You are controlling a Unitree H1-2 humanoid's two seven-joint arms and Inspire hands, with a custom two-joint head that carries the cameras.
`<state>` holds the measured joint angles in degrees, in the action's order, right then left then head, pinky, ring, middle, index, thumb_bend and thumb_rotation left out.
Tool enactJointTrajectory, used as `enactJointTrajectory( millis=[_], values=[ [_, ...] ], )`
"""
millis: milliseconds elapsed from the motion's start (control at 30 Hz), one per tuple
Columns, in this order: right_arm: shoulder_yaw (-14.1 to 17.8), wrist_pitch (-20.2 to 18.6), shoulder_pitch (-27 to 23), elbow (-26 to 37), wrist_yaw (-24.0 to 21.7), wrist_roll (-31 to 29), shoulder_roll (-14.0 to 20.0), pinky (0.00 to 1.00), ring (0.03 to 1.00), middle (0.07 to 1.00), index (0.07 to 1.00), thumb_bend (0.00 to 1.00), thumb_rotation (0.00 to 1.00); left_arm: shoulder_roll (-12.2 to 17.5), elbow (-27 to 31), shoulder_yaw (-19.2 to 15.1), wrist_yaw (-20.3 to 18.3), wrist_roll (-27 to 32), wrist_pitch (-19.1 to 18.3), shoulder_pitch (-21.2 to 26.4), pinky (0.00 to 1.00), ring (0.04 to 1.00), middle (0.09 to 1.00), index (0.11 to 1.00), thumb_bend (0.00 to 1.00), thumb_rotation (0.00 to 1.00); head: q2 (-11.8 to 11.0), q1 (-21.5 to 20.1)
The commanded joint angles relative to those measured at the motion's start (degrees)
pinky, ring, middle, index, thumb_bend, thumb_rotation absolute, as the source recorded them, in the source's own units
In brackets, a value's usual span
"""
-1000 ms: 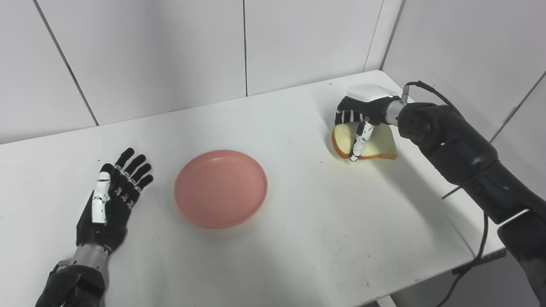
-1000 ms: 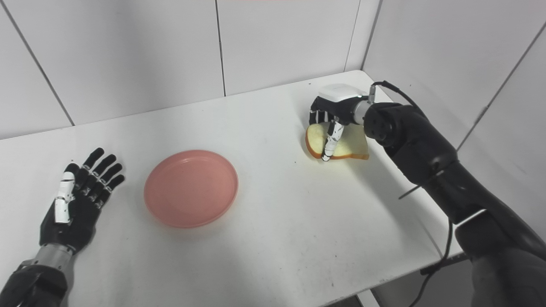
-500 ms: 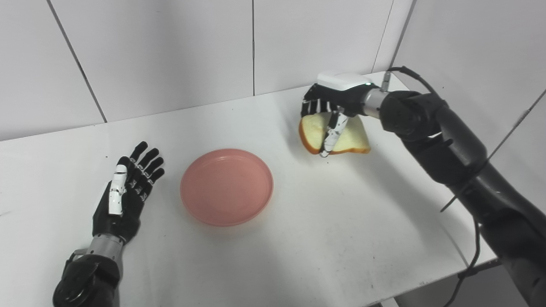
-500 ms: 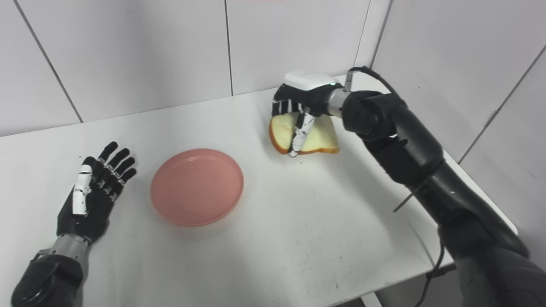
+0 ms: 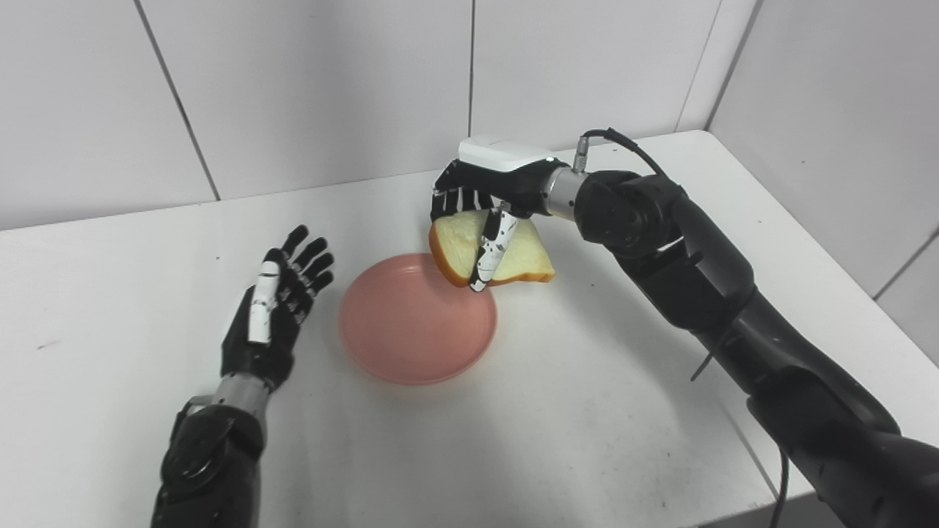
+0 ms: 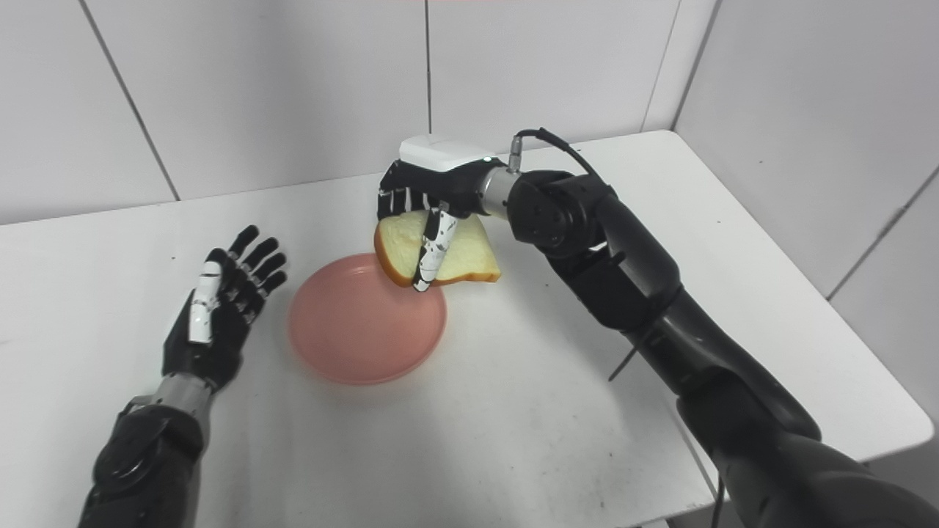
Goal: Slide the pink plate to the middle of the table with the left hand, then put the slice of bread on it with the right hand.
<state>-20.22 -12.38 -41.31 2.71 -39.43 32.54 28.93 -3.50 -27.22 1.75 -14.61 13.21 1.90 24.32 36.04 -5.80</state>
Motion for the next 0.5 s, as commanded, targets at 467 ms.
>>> enactJointTrajectory(
  millis=[467],
  values=[
    [-3.6,4.4,-6.4,-9.9,3.9,-0.1,-9.5,0.39,0.428,0.515,0.503,0.50,0.00,-2.9,-1.3,0.9,3.7,-2.3,-6.0,-3.3,0.93,0.897,0.893,0.898,0.40,1.00,1.4,2.5]
  ],
)
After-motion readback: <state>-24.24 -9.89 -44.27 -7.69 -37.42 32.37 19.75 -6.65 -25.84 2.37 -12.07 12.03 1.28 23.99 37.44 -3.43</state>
